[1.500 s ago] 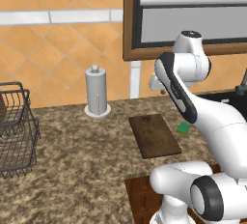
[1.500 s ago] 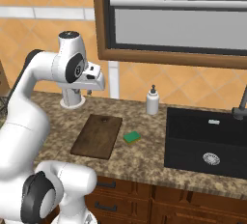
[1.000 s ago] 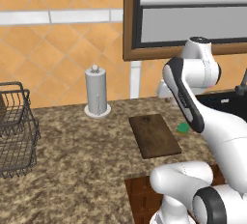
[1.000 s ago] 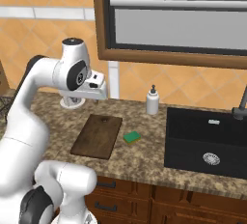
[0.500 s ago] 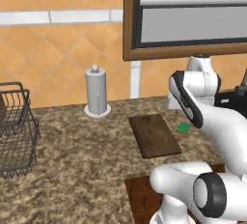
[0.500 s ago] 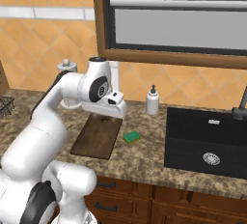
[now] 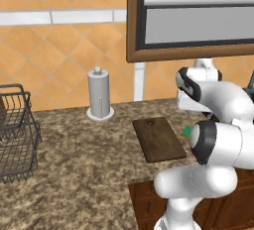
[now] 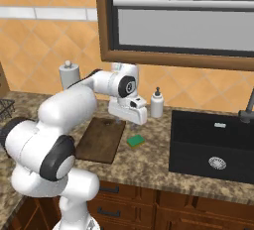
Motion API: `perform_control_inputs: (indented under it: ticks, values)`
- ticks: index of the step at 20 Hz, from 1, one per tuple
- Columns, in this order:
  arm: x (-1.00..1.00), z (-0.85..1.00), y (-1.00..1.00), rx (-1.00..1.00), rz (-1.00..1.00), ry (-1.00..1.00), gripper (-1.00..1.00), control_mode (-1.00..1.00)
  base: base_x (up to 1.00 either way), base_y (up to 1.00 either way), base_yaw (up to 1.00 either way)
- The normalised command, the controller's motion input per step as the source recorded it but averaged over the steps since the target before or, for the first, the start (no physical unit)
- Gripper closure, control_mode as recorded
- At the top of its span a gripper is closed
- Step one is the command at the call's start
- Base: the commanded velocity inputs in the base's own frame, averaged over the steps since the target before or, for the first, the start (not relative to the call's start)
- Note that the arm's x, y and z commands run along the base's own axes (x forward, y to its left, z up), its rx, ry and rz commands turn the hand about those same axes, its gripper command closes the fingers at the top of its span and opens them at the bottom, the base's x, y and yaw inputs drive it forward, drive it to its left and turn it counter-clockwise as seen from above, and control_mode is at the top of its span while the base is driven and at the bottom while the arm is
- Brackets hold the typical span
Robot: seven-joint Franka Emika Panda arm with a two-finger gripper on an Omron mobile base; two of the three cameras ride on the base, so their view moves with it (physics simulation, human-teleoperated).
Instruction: Pick up the sponge from the counter and clean the cutting board by briefly scrubbing or pressing down on the cutting board. Once finished, release the sponge.
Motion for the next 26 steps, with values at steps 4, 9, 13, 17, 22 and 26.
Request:
perform_control_inputs:
  ticks: [4, 9, 13, 17, 22, 26]
  values:
    - [0.53, -0.44, -0.39, 0.0, -0.22, 0.16, -1.0, -1.0, 0.0, 0.0, 0.0]
    - [0.39, -0.47, -0.06, 0.01, -0.09, 0.03, -1.0, -1.0, 0.0, 0.0, 0.0]
    - [0.6, -0.53, 0.0, 0.04, -0.02, 0.01, -1.0, -1.0, 0.0, 0.0, 0.0]
    - [0.53, -0.62, -0.06, 0.0, 0.0, 0.05, -1.0, -1.0, 0.0, 0.0, 0.0]
    - [0.25, -0.44, -0.22, 0.06, -0.01, 0.13, -1.0, -1.0, 0.0, 0.0, 0.0]
    - [0.0, -0.21, -0.02, 0.05, -0.05, 0.05, -1.0, -1.0, 0.0, 0.0, 0.0]
